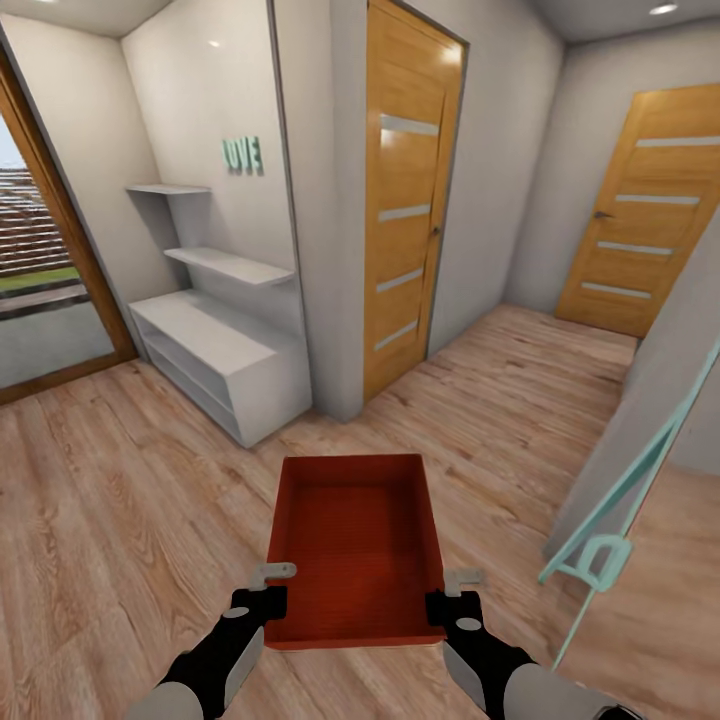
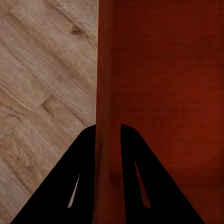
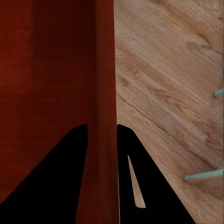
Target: Move the two storage containers from the living room to the garage. In the garage, place one container on the floor and stack the other container on top of it (either order is fine).
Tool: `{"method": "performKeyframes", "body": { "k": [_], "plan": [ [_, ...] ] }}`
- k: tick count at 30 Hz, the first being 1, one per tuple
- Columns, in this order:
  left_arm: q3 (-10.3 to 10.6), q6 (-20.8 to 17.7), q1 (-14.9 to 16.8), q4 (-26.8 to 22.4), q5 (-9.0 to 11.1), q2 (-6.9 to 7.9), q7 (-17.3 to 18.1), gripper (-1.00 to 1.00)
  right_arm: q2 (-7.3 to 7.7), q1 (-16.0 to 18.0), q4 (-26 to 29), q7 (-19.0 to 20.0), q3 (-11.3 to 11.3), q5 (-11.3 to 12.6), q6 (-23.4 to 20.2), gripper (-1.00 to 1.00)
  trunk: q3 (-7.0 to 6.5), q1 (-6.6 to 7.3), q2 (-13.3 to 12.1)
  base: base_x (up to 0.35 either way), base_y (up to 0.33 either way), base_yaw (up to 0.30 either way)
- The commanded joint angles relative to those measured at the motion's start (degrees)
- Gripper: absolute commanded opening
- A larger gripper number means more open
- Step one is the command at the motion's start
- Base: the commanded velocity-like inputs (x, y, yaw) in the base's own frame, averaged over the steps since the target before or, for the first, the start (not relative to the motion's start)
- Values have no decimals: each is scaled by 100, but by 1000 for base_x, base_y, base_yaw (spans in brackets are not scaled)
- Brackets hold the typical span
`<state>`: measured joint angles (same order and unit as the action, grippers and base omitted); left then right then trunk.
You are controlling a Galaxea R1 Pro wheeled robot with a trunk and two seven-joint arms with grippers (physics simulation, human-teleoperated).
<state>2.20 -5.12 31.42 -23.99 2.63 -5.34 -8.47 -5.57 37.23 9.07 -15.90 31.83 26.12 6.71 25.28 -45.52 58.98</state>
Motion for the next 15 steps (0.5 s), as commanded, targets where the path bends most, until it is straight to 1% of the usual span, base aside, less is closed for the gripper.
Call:
{"method": "performKeyframes", "body": {
  "k": [1, 15],
  "plan": [
    [-57, -41, 5, -18, -61, 7, -76, -100, 144, 3, -46, -473, 86, 51, 41, -100, 5, -4, 4, 322, 0, 0],
    [-59, -41, 5, -18, -61, 7, -76, -100, 135, 3, -46, -476, 86, 51, 41, -100, 5, -4, 4, 322, 0, -1]
  ]
}}
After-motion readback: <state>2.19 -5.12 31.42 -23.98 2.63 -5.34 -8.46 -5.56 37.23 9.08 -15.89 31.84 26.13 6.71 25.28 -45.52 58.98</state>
